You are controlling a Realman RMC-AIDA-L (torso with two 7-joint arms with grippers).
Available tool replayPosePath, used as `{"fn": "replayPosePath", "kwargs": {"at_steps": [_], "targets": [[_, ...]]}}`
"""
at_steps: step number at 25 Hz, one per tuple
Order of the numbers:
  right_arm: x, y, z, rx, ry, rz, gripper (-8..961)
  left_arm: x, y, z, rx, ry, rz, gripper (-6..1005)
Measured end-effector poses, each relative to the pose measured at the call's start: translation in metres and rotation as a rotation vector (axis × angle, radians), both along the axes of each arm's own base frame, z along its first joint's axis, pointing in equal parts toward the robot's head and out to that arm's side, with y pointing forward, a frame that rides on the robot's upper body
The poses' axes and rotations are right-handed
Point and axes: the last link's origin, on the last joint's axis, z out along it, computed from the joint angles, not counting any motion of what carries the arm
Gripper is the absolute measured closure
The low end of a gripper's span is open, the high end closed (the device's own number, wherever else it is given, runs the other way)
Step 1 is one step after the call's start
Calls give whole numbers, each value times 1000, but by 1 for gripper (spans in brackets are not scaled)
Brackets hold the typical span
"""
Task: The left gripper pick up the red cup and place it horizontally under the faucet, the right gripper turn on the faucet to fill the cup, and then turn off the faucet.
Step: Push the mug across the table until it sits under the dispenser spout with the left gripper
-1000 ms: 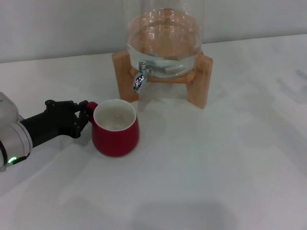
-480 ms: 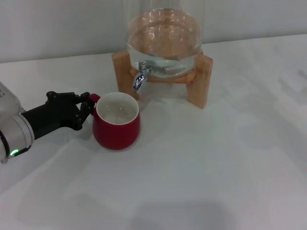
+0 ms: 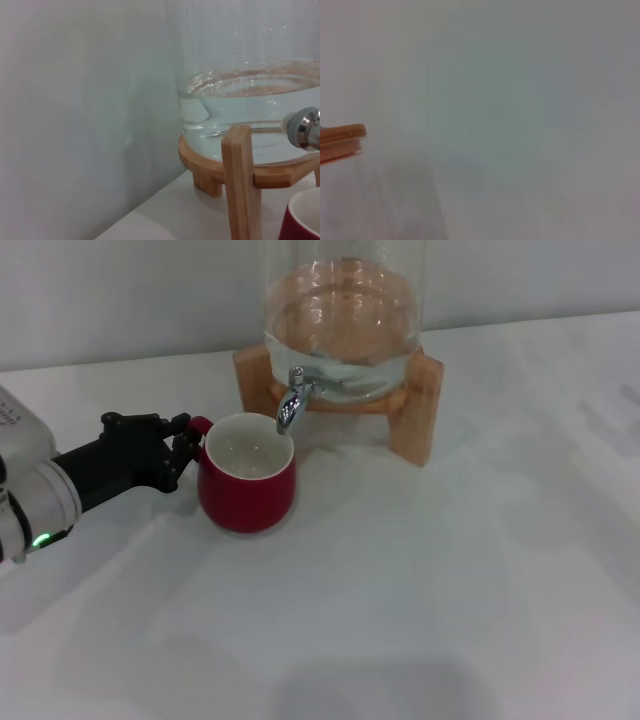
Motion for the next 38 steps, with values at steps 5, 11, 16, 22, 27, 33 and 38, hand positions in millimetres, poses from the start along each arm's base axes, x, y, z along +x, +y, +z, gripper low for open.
{"fn": "replayPosePath", "kwargs": {"at_steps": [5, 11, 16, 22, 27, 33, 38], "targets": [[0, 1, -1, -2, 3, -1, 157, 4, 4, -4, -5, 6, 5, 851], [0, 1, -1, -2, 3, -1, 158, 8, 5, -5, -9, 3, -1, 850], [0, 1, -1, -3, 3, 1, 158, 9, 4, -8, -17, -3, 4, 848], [0, 0, -2, -4, 4, 3, 157, 6, 1, -11, -29, -8, 18, 846], [0, 0, -2, -5, 4, 5, 157, 4, -1, -11, -35, -7, 16, 845], [0, 0, -2, -6, 5, 5, 157, 2, -1, -11, -32, -2, 25, 843], [0, -1, -2, -5, 6, 4, 157, 0, 0, -11, -28, 8, 35, 801]]}}
